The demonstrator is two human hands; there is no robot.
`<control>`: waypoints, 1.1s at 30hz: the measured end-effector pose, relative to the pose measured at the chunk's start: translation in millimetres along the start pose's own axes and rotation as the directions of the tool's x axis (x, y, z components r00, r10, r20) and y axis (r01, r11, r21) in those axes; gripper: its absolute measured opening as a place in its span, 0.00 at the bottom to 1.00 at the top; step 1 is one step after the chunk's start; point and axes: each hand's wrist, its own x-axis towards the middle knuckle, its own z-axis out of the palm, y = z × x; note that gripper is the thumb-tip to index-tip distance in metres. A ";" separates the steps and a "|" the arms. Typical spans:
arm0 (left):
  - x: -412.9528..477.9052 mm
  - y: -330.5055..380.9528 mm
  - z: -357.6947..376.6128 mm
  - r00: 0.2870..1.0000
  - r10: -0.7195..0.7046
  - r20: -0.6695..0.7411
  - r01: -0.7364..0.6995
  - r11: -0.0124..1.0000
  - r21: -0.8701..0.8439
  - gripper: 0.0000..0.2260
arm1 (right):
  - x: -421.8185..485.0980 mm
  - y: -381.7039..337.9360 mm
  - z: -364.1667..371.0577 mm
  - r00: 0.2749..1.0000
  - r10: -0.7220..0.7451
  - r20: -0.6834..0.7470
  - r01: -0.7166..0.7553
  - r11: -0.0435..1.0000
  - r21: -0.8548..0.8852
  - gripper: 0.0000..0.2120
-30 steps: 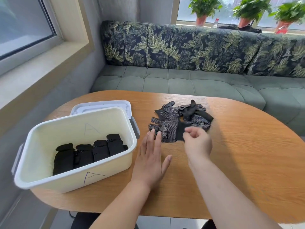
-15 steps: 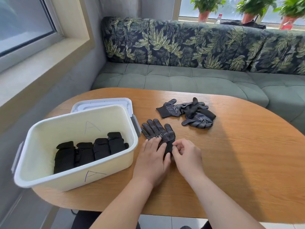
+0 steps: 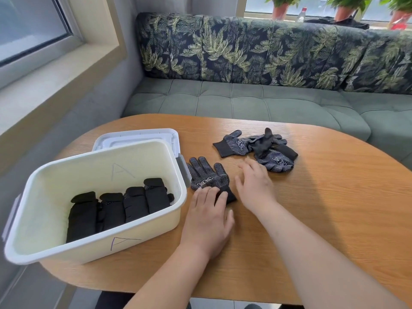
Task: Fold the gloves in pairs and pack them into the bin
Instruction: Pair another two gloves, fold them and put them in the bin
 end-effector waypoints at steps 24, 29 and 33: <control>-0.8 2.0 0.9 0.996 -0.051 -0.076 0.053 0.998 0.030 0.19 | -24.3 17.2 22.5 0.960 -0.028 -0.278 0.033 0.999 0.010 0.05; -2.1 1.8 -1.1 0.995 -0.012 -0.102 0.014 1.000 0.025 0.16 | -53.4 24.0 16.1 0.954 -0.031 -0.298 0.047 0.998 0.050 0.06; -4.1 1.8 -0.4 0.995 -0.003 -0.096 0.004 1.000 0.001 0.15 | -78.2 22.4 9.7 0.954 -0.022 -0.301 0.032 0.999 0.026 0.06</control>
